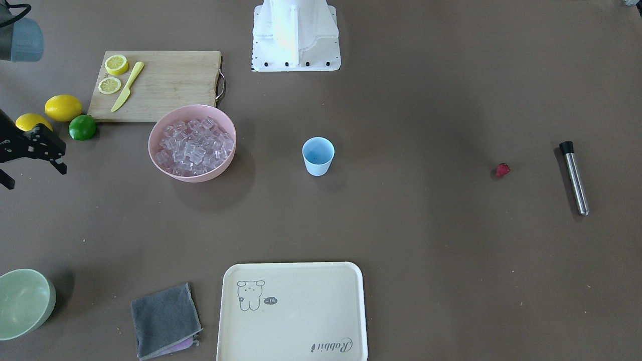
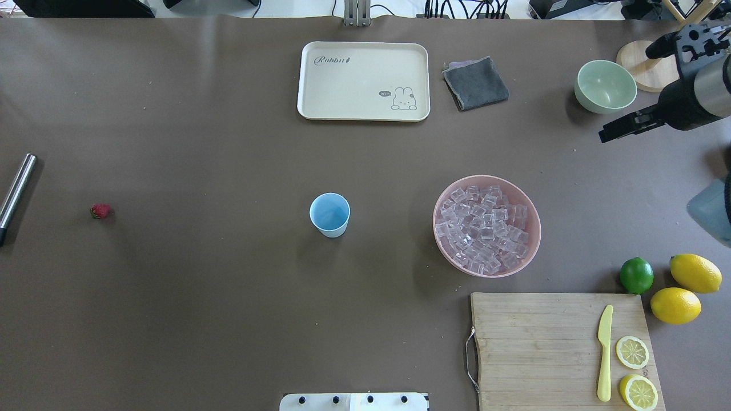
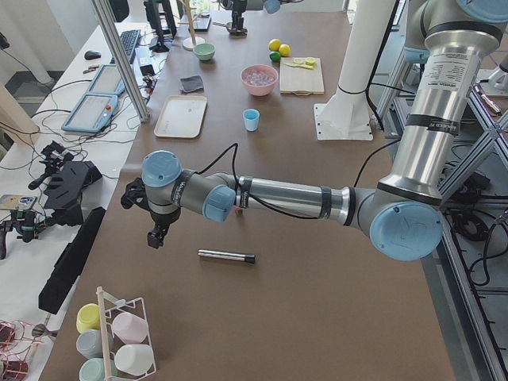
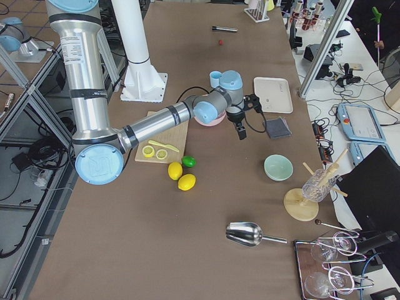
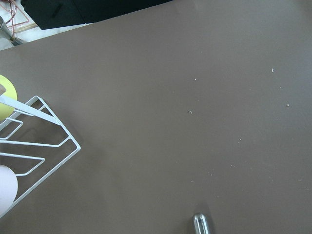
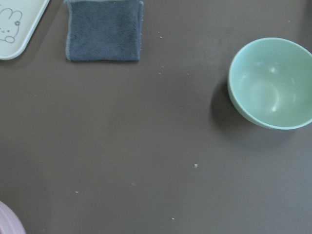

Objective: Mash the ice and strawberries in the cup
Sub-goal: 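Move the right gripper over the pink bowl of ice cubes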

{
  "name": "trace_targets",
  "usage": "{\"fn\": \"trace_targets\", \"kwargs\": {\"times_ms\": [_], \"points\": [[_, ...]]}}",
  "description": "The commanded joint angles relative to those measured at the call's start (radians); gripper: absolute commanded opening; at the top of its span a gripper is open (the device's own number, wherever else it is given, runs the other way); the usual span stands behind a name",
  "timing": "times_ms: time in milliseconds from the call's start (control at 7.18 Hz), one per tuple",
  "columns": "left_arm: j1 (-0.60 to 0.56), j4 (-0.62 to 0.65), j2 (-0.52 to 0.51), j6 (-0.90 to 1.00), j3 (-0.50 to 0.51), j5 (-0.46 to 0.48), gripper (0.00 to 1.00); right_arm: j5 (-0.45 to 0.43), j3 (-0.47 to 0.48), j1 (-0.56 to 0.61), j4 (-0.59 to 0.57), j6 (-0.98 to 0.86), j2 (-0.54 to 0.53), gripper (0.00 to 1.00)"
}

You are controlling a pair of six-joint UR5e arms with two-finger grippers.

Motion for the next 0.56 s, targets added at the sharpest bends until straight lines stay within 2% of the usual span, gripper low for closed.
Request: {"fn": "trace_targets", "kwargs": {"times_ms": [0, 139, 418], "points": [[0.0, -0.001, -0.001, 0.0, 0.0, 0.0, 0.99, -0.131, 0.028, -0.164, -0.156, 0.255, 0.171, 1.0], [0.0, -0.002, -0.001, 0.0, 0.0, 0.0, 0.99, -0.178, 0.057, -0.226, -0.284, 0.314, 0.244, 1.0], [0.0, -0.003, -0.001, 0.0, -0.002, 0.0, 0.99, -0.273, 0.068, -0.353, -0.316, 0.468, 0.248, 0.99]]}}
